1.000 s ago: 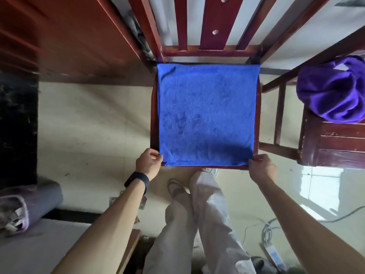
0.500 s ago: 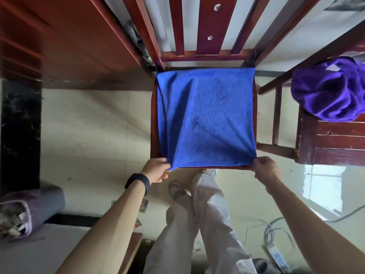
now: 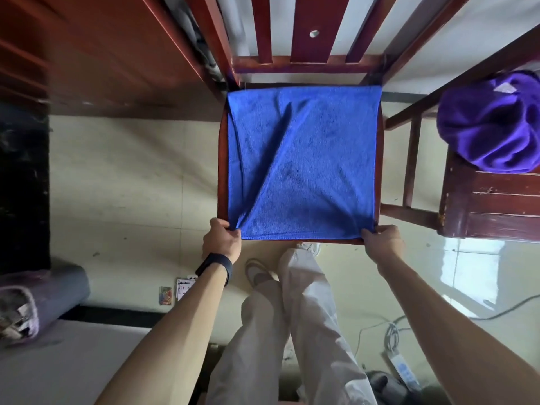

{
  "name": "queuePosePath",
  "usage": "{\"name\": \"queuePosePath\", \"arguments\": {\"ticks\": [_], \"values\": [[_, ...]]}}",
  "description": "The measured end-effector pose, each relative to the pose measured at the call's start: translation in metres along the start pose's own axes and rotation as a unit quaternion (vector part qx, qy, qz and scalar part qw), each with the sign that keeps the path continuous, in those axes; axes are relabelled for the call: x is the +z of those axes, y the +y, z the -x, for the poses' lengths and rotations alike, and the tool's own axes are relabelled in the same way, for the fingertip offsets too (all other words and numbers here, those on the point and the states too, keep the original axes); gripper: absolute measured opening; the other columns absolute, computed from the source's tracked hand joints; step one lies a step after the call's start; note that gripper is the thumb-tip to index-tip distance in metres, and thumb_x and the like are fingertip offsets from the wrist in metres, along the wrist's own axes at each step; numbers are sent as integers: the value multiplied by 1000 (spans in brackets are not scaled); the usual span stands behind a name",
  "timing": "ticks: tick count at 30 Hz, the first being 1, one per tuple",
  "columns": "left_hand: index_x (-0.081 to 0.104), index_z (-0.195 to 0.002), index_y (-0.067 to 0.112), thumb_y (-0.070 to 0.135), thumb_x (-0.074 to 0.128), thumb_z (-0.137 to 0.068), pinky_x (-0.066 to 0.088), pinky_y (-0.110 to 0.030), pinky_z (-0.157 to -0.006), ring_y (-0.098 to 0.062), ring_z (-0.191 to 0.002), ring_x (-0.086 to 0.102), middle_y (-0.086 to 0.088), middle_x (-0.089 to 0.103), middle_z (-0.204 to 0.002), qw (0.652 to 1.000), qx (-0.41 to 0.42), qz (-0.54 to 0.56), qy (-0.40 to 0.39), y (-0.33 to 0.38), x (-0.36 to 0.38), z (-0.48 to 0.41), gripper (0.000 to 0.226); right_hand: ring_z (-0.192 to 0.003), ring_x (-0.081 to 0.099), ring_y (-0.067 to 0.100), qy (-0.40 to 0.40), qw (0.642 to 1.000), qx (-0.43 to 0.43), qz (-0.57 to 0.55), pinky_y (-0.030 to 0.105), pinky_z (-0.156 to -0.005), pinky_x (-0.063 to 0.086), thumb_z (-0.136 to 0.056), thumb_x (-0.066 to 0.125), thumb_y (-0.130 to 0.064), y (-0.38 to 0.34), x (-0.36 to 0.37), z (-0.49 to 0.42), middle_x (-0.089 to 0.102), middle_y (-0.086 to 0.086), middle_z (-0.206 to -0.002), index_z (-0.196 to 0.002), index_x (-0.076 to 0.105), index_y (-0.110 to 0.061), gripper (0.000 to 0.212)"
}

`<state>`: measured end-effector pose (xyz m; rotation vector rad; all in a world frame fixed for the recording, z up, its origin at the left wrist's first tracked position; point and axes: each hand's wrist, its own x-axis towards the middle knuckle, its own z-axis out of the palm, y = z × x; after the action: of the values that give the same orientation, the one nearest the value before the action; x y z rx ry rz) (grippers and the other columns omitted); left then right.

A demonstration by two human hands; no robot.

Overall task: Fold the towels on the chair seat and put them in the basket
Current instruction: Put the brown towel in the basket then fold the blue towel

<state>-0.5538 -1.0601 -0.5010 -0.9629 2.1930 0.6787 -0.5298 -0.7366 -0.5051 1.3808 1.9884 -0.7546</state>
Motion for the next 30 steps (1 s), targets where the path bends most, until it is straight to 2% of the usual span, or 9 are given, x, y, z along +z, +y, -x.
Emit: {"name": "queuePosePath", "arguments": {"ticks": [5, 9, 13, 17, 19, 22, 25, 27, 30], "values": [[65, -96, 19, 28, 60, -89, 52, -35, -79, -33, -96, 65, -8, 69, -102, 998, 29, -48, 25, 2, 0, -2, 13, -92, 65, 31, -18, 999, -20, -30, 40, -86, 54, -84, 71, -33, 4, -10, -2, 69, 4, -95, -102, 65, -17, 25], [60, -62, 14, 28, 55, -86, 44, -30, -62, -35, -74, 61, -14, 68, -84, 996, 25, -87, -2, 1, -1, -6, 28, -82, 70, 25, -62, 980, 4, -190, 43, -83, 59, -83, 78, -23, 16, -17, -6, 72, 5, -92, -90, 60, -18, 19], [57, -64, 10, 24, 51, -84, 42, -30, -61, -35, -72, 61, -14, 68, -79, 996, 6, -81, -37, 6, -3, -8, 25, -69, 69, 16, -77, 955, 3, -288, 27, -70, 54, -88, 75, -15, 19, -29, 1, 72, 7, -79, -98, 63, -8, 17], [61, -72, 14, 23, 53, -88, 52, -34, -68, -27, -72, 71, -4, 71, -71, 997, -19, 52, -56, 10, -17, -3, 20, -73, 68, 18, -69, 935, 9, -348, 27, -74, 54, -91, 71, -15, 20, -45, 8, 70, 9, -80, -90, 65, -11, 7], [60, -77, 21, 19, 57, -90, 49, -32, -63, -23, -66, 70, -3, 73, -77, 989, -23, 128, -63, 15, -36, 6, 13, -75, 69, 18, -61, 932, 0, -357, 28, -75, 54, -90, 72, -14, 15, -56, 17, 71, 9, -81, -91, 66, -11, 7], [60, -87, 17, 15, 63, -91, 40, -25, -54, -18, -59, 63, -4, 74, -79, 977, -30, 187, -103, 25, -75, 27, 5, -72, 67, 20, -53, 924, -23, -378, 28, -72, 53, -86, 76, -11, 2, -78, 41, 70, 9, -80, -90, 66, -10, 11], [61, -84, 15, 14, 70, -87, 36, -21, -49, -16, -52, 59, -2, 74, -69, 973, -13, 195, -125, 40, -118, 52, 9, -68, 66, 19, -39, 921, -50, -386, 28, -68, 53, -81, 80, -10, -14, -108, 74, 69, 10, -78, -94, 68, -5, 18], [64, -82, 15, 16, 73, -82, 35, -20, -48, -16, -51, 60, -2, 75, -70, 976, 2, 180, -125, 49, -147, 73, 9, -58, 64, 14, -27, 918, -65, -390, 22, -59, 54, -80, 81, -8, -21, -131, 100, 69, 10, -72, -96, 68, 1, 23], [68, -75, 14, 17, 71, -77, 48, -23, -51, -19, -57, 68, 1, 75, -68, 986, 41, 133, -96, 60, -185, 110, 5, -52, 58, 16, -28, 916, -89, -391, 15, -46, 48, -80, 81, -9, -24, -165, 143, 69, 25, -81, -98, 69, 5, 26]]}}
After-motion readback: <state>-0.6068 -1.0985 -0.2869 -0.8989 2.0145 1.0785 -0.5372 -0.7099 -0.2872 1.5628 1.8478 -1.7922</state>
